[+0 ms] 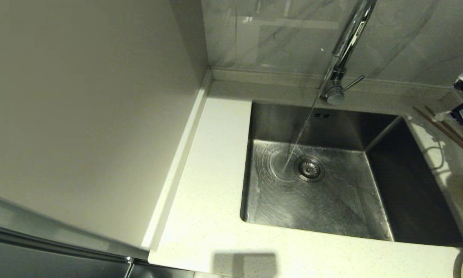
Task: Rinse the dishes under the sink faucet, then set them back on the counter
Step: Pick up the chopsticks
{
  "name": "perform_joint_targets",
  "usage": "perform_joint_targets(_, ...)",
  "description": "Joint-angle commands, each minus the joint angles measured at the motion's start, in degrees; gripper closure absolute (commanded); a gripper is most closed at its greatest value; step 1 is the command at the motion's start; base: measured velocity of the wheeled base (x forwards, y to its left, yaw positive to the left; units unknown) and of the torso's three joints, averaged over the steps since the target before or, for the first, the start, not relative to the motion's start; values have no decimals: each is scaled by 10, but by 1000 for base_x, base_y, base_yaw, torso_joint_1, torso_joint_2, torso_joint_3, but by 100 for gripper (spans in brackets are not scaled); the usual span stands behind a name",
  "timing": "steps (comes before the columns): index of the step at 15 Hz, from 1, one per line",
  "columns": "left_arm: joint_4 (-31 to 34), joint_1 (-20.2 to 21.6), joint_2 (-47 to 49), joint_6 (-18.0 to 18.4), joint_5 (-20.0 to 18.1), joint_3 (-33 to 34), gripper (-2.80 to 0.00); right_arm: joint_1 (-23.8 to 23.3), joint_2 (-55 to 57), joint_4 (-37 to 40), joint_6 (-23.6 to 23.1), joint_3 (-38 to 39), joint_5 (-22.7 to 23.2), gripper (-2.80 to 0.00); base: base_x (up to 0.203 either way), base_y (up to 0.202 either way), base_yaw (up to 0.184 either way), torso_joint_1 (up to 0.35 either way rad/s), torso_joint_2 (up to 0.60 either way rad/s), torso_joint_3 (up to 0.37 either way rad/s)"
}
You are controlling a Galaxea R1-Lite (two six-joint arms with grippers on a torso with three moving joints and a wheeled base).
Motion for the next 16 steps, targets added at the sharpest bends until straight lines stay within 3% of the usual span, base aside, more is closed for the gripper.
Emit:
perform_joint_targets(1, 0, 0, -1, 0, 0, 0, 0, -1, -4, 0, 1, 0, 0, 0, 0, 0, 0, 0, 0, 0)
perform_joint_targets(6, 0, 0, -1, 0, 0, 0, 0, 0, 1, 8, 96, 0, -59, 0, 0, 0, 0, 0, 0, 0)
perform_joint_targets(8, 0, 0, -1, 0, 0, 0, 0, 0, 16, 3, 102, 0, -84, 0, 0, 0, 0, 0, 0, 0)
perform_joint_targets(16, 0, 0, -1, 0, 0, 0, 0, -7, 77, -78, 102, -1, -95, 0, 0, 0, 0, 0, 0, 0)
